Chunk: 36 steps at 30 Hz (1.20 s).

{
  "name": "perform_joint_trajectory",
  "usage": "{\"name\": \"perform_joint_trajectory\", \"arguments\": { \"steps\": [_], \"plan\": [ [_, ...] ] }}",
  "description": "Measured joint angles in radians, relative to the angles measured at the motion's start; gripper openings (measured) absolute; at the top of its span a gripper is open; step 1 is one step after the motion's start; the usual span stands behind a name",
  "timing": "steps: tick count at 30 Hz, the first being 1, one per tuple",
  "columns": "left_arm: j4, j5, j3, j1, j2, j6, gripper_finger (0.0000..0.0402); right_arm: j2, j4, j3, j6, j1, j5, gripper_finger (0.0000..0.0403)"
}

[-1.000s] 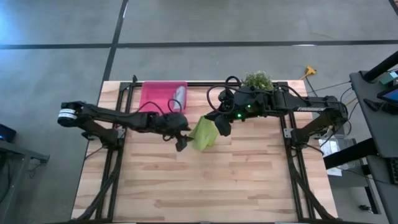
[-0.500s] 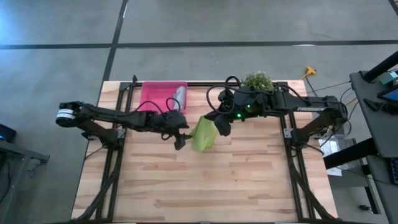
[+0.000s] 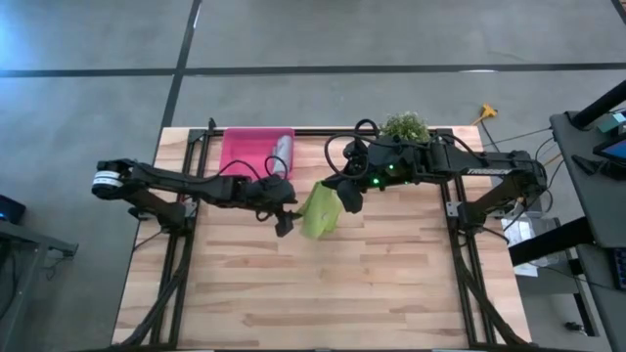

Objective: Roll microfiber towels into tight, uniform cylinder then place into a basket
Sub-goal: Roll the green microfiber cloth

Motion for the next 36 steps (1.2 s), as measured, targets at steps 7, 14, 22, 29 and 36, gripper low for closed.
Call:
{"name": "perform_joint_trajectory", "arguments": {
  "steps": [7,14,22,29,36],
  "plan": [
    [0.001,0.0,0.011,0.0,-0.001,0.0,0.0132,0.0,0.0,0.0,0.007,0.0,0.0,0.0009],
    [-0.002,0.004,0.024,0.0,-0.005,0.028,0.0016,0.0,0.0,0.0,0.007,0.0,0.0,0.0009],
    [-0.099,-0.013,0.051,0.014,-0.046,0.037,0.0001,0.0,-0.039,0.0,0.006,0.0,0.001,0.0009],
    [-0.338,-0.114,0.119,0.021,-0.174,0.149,0.0,0.0,-0.187,0.0,-0.025,0.0,0.042,0.0009],
    [-0.506,-0.199,0.183,0.107,-0.292,0.22,0.0,0.0,-0.337,0.0,-0.079,-0.022,0.213,0.0009]
  ]
}}
